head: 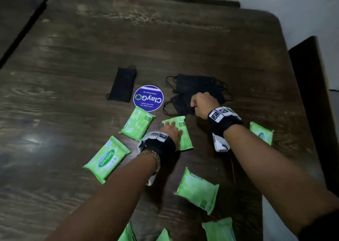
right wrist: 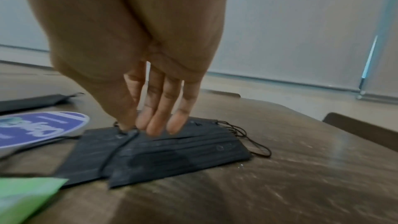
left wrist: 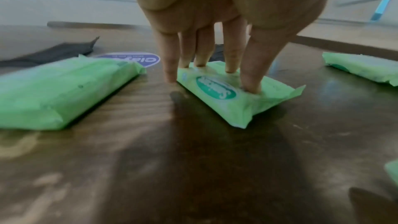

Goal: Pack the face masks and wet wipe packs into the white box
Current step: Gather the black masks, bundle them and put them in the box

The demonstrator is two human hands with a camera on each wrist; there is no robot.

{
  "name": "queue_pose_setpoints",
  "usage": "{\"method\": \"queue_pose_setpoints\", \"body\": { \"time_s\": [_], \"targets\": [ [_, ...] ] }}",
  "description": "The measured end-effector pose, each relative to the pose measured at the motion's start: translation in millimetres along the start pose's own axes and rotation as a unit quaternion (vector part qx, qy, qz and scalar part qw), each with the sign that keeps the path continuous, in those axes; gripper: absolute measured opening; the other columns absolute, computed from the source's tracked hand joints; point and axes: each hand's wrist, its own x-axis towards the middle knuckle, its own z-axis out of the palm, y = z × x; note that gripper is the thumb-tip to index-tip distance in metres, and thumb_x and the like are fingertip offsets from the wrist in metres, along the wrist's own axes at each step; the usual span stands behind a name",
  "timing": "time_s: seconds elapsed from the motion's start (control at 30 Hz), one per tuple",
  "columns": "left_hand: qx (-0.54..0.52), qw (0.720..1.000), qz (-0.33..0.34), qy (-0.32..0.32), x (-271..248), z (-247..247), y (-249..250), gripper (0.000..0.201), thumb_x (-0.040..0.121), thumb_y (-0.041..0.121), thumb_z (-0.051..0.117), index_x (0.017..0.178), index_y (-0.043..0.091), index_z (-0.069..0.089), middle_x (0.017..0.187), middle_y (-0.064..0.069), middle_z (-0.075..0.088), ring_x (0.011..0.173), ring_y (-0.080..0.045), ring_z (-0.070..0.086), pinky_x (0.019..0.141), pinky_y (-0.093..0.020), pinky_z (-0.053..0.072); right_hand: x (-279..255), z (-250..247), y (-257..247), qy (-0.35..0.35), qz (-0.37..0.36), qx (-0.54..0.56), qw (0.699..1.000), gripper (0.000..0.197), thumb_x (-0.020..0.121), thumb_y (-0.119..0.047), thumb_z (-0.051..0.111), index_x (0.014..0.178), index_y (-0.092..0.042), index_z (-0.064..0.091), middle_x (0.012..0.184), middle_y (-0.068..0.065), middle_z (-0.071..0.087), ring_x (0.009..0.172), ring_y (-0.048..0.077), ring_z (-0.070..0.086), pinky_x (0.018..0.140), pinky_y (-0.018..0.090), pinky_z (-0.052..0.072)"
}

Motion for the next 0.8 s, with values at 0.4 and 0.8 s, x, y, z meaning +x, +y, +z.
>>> {"method": "queue_pose_setpoints", "body": {
  "time_s": [0.4, 0.8],
  "targets": [
    [-0.018, 1.000, -0.003, -0.021, 19.9, 2.9, -3.0, 0.046, 0.101, 0.023, 0.041, 0.145, 0.014, 0.031, 0.159, -0.015, 0.008, 0.144, -0.037, 0.020, 0.110, -0.050, 0.029, 104.0, -11.7, 20.1, -0.063, -0.124, -0.195, 0.971, 0.082, 0.065, -0.031, 0.090, 0.135, -0.025, 0.049, 0.133, 0.005, 0.055, 0.124, 0.031, 0.052, 0.099, 0.048, 0.036],
    [-0.113, 0.992, -0.005, 0.055, 24.9, -27.5, -25.5, 0.037, 0.082, 0.044, 0.068, 0.113, 0.023, 0.068, 0.111, 0.000, 0.067, 0.099, -0.021, 0.063, 0.083, -0.031, 0.052, 89.0, -11.6, 32.0, -0.081, -0.115, -0.075, 0.987, 0.044, 0.069, -0.023, 0.088, 0.097, -0.023, 0.055, 0.103, 0.002, 0.055, 0.099, 0.022, 0.049, 0.081, 0.039, 0.045]
  ]
}}
